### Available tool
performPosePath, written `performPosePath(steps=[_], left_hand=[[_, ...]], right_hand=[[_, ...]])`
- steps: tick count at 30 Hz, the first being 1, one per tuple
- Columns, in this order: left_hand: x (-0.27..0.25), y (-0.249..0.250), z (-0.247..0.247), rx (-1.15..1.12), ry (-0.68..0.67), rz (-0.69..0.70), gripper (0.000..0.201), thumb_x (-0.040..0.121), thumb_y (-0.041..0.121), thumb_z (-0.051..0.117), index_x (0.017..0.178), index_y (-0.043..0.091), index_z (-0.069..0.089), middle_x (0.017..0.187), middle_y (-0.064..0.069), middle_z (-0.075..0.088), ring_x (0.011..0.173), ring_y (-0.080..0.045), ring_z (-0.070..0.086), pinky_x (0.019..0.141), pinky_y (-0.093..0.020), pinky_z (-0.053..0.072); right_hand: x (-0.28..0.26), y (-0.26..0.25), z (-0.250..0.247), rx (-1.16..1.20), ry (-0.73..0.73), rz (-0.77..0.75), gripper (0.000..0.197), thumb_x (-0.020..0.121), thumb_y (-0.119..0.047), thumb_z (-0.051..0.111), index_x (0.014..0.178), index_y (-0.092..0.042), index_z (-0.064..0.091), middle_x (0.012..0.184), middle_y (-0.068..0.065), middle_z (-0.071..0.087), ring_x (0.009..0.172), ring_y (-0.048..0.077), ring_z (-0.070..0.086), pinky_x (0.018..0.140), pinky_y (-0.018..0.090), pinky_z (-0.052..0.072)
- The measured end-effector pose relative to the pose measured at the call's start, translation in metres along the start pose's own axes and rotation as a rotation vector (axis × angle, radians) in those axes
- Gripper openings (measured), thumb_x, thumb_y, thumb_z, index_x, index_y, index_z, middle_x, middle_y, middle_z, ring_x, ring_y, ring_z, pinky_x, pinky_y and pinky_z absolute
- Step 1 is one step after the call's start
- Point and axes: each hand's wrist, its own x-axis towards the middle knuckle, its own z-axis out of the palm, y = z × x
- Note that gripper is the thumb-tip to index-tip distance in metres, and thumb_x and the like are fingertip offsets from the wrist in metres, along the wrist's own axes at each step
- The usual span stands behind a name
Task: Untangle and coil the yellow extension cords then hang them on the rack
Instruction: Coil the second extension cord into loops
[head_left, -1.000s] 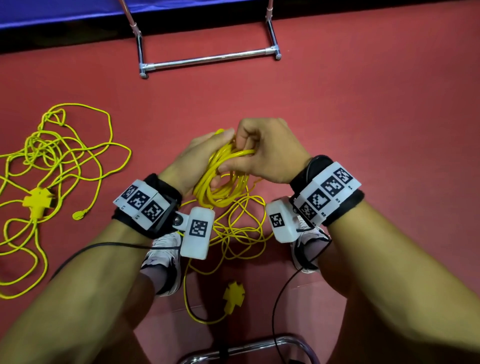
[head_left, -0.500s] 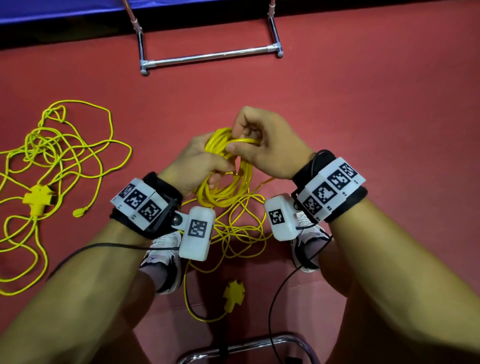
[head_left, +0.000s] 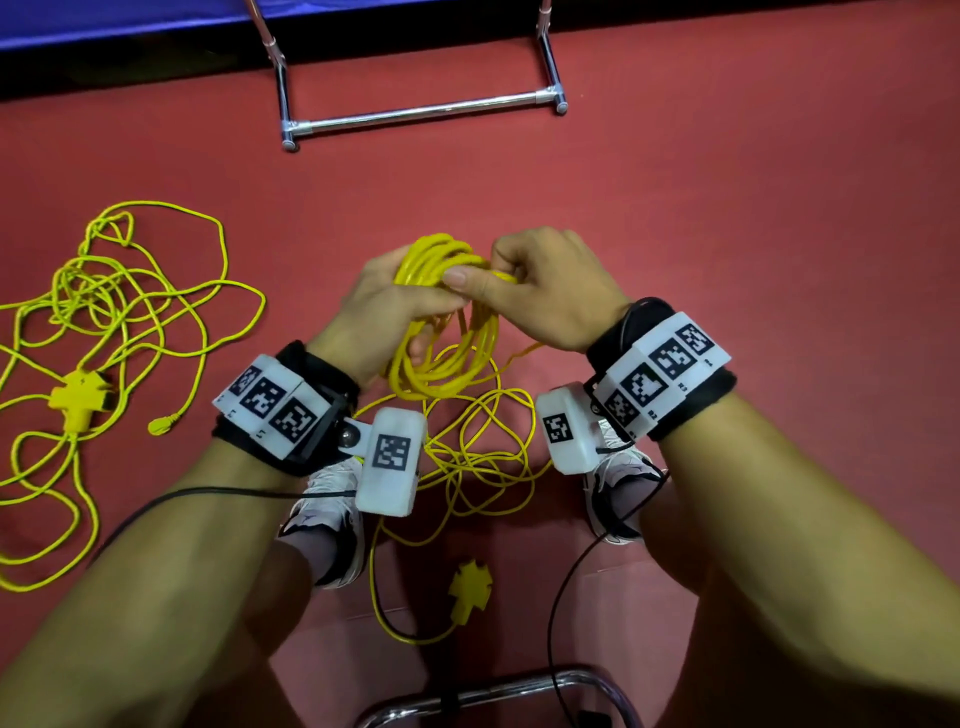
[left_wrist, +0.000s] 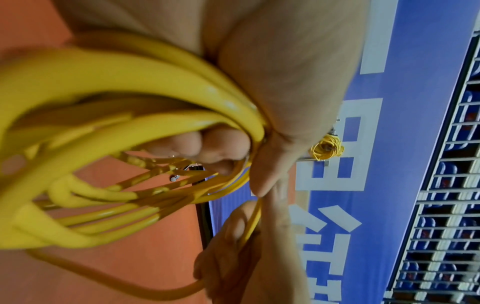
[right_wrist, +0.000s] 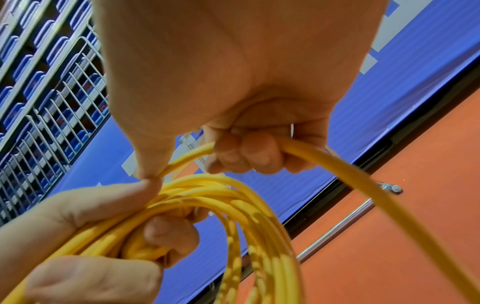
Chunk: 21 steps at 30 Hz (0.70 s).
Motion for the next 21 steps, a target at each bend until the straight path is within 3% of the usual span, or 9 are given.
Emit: performPosePath(steps=[3, 7, 9, 12, 14, 16, 18, 21], left_hand=[[0.002, 0.003, -0.008, -0.13, 0.063, -0.004, 0.009, 0.077, 0.015, 0.067, 0.082, 0.013, 0.059, 0.062, -0.007, 0.047, 0.033, -0.015, 0.033, 0.038, -0.021, 0.028], [0.006, 0.005, -0.017, -0.255, 0.161, -0.012, 0.011, 0.08, 0.016, 0.067, 0.076, 0.013, 0.057, 0.066, -0.005, 0.046, 0.033, -0.012, 0.033, 0.038, -0.019, 0.027], [0.007, 0.006, -0.019, -0.257, 0.165, -0.041, 0.011, 0.083, 0.019, 0.065, 0.078, 0.014, 0.057, 0.067, -0.004, 0.046, 0.034, -0.011, 0.033, 0.038, -0.019, 0.028], [0.005, 0.006, -0.019, -0.269, 0.085, -0.096, 0.013, 0.088, 0.024, 0.061, 0.081, 0.014, 0.057, 0.068, -0.004, 0.046, 0.034, -0.011, 0.033, 0.038, -0.019, 0.027], [0.001, 0.008, -0.016, -0.262, -0.009, -0.099, 0.017, 0.092, 0.024, 0.057, 0.081, 0.012, 0.056, 0.068, -0.005, 0.045, 0.033, -0.01, 0.033, 0.038, -0.018, 0.027], [-0.006, 0.011, -0.011, -0.304, -0.119, -0.115, 0.022, 0.093, 0.027, 0.053, 0.08, 0.01, 0.054, 0.068, -0.008, 0.041, 0.032, -0.01, 0.033, 0.037, -0.018, 0.026], [-0.011, 0.017, -0.009, -0.406, -0.21, -0.133, 0.024, 0.094, 0.031, 0.05, 0.083, 0.01, 0.054, 0.068, -0.007, 0.039, 0.031, -0.008, 0.032, 0.036, -0.019, 0.024], [-0.018, 0.023, -0.011, -0.612, -0.293, -0.138, 0.028, 0.092, 0.038, 0.044, 0.094, 0.014, 0.059, 0.068, 0.0, 0.043, 0.031, -0.004, 0.031, 0.038, -0.02, 0.017]], right_hand=[[0.0, 0.007, -0.008, -0.041, -0.021, 0.036, 0.072, 0.081, -0.074, 0.053, 0.063, -0.005, 0.044, 0.055, 0.01, 0.042, 0.059, 0.029, 0.04, 0.06, 0.042, 0.041], [0.0, 0.021, -0.016, -0.056, -0.067, 0.138, 0.068, 0.084, -0.064, 0.061, 0.069, 0.001, 0.052, 0.069, 0.023, 0.063, 0.068, 0.037, 0.056, 0.067, 0.044, 0.049], [0.0, 0.022, -0.019, 0.136, -0.029, 0.139, 0.059, 0.085, -0.057, 0.064, 0.066, -0.002, 0.05, 0.057, 0.016, 0.056, 0.056, 0.027, 0.051, 0.059, 0.042, 0.049], [0.002, 0.017, -0.024, 0.443, 0.209, 0.005, 0.035, 0.089, -0.03, 0.067, 0.063, -0.018, 0.048, 0.05, -0.013, 0.04, 0.051, 0.002, 0.037, 0.051, 0.025, 0.035], [0.002, 0.012, -0.025, 0.498, 0.321, -0.042, 0.032, 0.093, -0.022, 0.066, 0.066, -0.02, 0.049, 0.055, -0.011, 0.04, 0.053, 0.0, 0.034, 0.052, 0.02, 0.031], [0.003, 0.014, -0.021, 0.465, 0.373, -0.012, 0.033, 0.091, -0.031, 0.068, 0.066, -0.016, 0.052, 0.056, -0.008, 0.041, 0.055, 0.002, 0.034, 0.054, 0.023, 0.032], [0.005, 0.02, -0.019, 0.382, 0.393, 0.091, 0.046, 0.083, -0.049, 0.071, 0.061, -0.013, 0.052, 0.051, -0.005, 0.042, 0.053, 0.005, 0.036, 0.052, 0.027, 0.032], [0.004, 0.027, -0.014, 0.286, 0.284, 0.174, 0.067, 0.076, -0.069, 0.063, 0.06, -0.005, 0.052, 0.052, 0.015, 0.055, 0.052, 0.03, 0.05, 0.054, 0.035, 0.042]])
